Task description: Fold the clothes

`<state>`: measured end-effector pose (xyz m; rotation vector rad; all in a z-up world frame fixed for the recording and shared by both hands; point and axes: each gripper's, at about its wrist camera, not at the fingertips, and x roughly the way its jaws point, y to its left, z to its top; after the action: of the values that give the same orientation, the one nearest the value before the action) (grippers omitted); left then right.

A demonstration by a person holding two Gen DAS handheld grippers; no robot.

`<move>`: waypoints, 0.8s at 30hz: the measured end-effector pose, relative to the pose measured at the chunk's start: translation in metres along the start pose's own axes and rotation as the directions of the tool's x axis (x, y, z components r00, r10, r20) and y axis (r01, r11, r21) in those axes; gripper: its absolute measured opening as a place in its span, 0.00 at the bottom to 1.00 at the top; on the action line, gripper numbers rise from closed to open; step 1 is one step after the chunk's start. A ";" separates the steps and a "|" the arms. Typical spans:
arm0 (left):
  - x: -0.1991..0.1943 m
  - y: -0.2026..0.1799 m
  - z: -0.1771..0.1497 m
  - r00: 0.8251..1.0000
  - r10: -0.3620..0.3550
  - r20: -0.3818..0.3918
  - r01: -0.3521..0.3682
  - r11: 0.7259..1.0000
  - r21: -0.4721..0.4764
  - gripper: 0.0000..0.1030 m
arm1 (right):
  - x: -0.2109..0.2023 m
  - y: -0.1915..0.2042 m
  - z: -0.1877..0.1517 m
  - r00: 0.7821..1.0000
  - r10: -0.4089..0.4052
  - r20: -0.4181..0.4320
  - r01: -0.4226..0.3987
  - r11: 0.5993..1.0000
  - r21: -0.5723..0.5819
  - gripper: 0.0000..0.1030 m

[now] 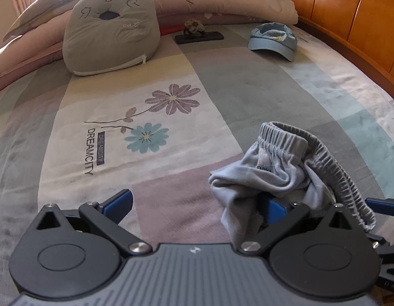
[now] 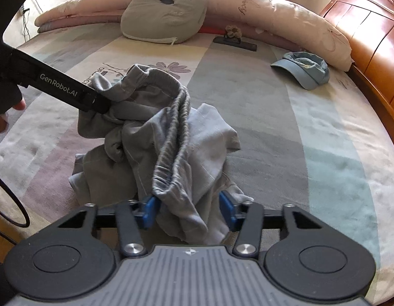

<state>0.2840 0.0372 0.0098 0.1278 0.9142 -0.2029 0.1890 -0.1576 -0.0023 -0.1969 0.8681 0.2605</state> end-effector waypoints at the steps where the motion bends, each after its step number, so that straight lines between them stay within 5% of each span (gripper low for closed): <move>1: 0.001 0.002 0.001 1.000 -0.012 -0.001 0.012 1.000 0.000 0.99 | 0.001 0.001 0.002 1.000 -0.001 -0.004 0.001 1.000 0.000 0.42; 5: 0.003 0.009 0.001 0.997 -0.071 0.022 0.070 0.997 0.031 0.99 | -0.001 0.001 0.008 0.999 0.028 -0.015 -0.028 1.000 0.006 0.16; 15: 0.010 -0.001 0.020 0.999 0.021 0.044 -0.023 0.999 0.035 0.99 | -0.027 -0.037 0.017 1.000 0.005 0.016 -0.004 1.000 -0.019 0.13; 24: 0.017 -0.049 0.059 0.994 0.084 0.065 -0.086 0.996 0.037 0.99 | -0.032 -0.124 0.015 1.000 -0.012 0.026 0.012 1.000 -0.019 0.12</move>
<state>0.3284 -0.0241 0.0312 0.1958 0.8404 -0.1450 0.2180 -0.2755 0.0402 -0.2162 0.8384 0.2597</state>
